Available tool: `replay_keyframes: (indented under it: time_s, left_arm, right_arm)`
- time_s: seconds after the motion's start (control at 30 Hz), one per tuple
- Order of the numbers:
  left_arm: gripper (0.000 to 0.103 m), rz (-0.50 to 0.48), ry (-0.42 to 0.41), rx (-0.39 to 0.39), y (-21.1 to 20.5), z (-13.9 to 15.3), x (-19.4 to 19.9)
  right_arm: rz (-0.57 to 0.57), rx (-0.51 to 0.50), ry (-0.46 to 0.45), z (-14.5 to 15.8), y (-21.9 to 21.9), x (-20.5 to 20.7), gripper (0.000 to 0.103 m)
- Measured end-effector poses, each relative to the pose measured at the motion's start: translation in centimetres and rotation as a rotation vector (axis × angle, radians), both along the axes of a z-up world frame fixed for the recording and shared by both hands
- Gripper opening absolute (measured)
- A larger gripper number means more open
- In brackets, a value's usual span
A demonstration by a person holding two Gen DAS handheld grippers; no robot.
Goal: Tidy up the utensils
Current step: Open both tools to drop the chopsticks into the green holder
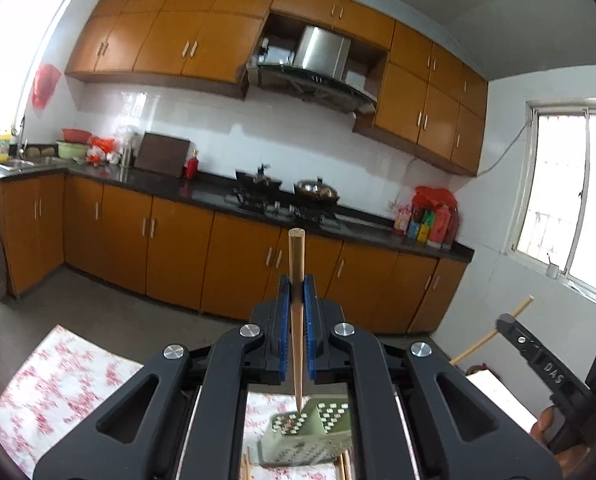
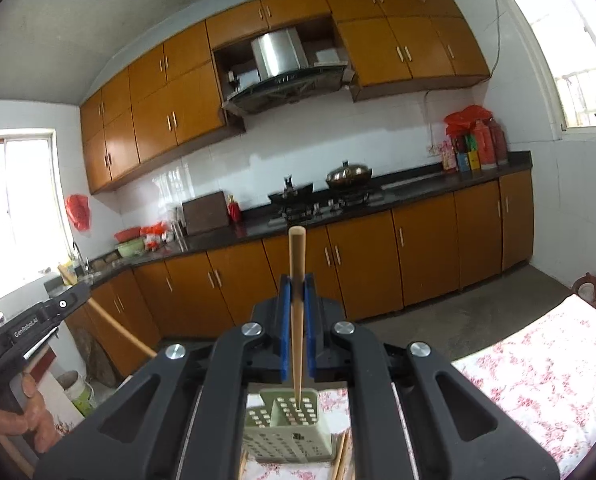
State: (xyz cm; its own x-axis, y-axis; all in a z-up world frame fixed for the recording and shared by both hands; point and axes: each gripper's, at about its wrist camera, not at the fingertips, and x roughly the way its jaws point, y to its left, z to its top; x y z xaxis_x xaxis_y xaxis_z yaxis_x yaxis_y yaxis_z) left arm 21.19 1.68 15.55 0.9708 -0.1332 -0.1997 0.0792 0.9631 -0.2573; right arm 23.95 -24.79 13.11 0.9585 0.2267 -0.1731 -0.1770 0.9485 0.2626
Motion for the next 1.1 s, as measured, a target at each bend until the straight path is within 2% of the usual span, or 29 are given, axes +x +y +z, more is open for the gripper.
replay_keyframes:
  time_s: [0.27, 0.43, 0.6, 0.67, 0.73, 0.8, 0.9, 1.03, 1.07, 1.1]
  left_arm:
    - [0.007, -0.033, 0.119, 0.016, -1.4, -4.5, 1.7]
    - [0.007, -0.038, 0.150, 0.005, -0.9, -5.0, 1.5]
    - [0.008, -0.026, 0.130, 0.002, -0.2, -4.0, 0.7]
    - [0.012, -0.016, 0.113, -0.008, 0.6, -3.4, -0.1]
    - [0.025, -0.005, 0.095, -0.020, 1.4, -3.0, -0.8]
    - [0.029, 0.010, 0.081, -0.041, 2.5, -2.8, -1.9]
    - [0.029, 0.021, 0.079, -0.073, 3.7, -3.2, -3.1]
    - [0.029, 0.056, 0.130, -0.108, 5.8, -5.7, -5.0]
    - [0.029, 0.062, 0.147, -0.106, 6.1, -6.3, -5.0]
    - [0.029, 0.076, 0.183, -0.091, 6.4, -7.7, -5.3]
  right_arm:
    - [0.006, -0.037, 0.077, -3.5, 1.2, 1.8, 0.008]
    - [-0.006, -0.037, 0.088, -4.0, 1.1, 1.6, 0.012]
    - [-0.035, -0.028, 0.059, -3.9, 0.2, 0.1, 0.029]
    - [-0.057, -0.027, 0.044, -3.8, -0.7, -0.9, 0.034]
    - [-0.095, -0.029, 0.039, -4.2, -1.9, -2.1, 0.037]
    - [-0.131, -0.031, 0.056, -4.9, -2.9, -3.1, 0.037]
    - [-0.177, -0.050, 0.124, -7.5, -4.1, -4.3, 0.037]
    - [-0.150, -0.083, 0.316, -13.5, -4.2, -4.3, 0.037]
    - [-0.126, -0.091, 0.379, -15.7, -3.9, -4.1, 0.036]
    - [-0.098, -0.090, 0.437, -17.8, -3.5, -4.0, 0.030]
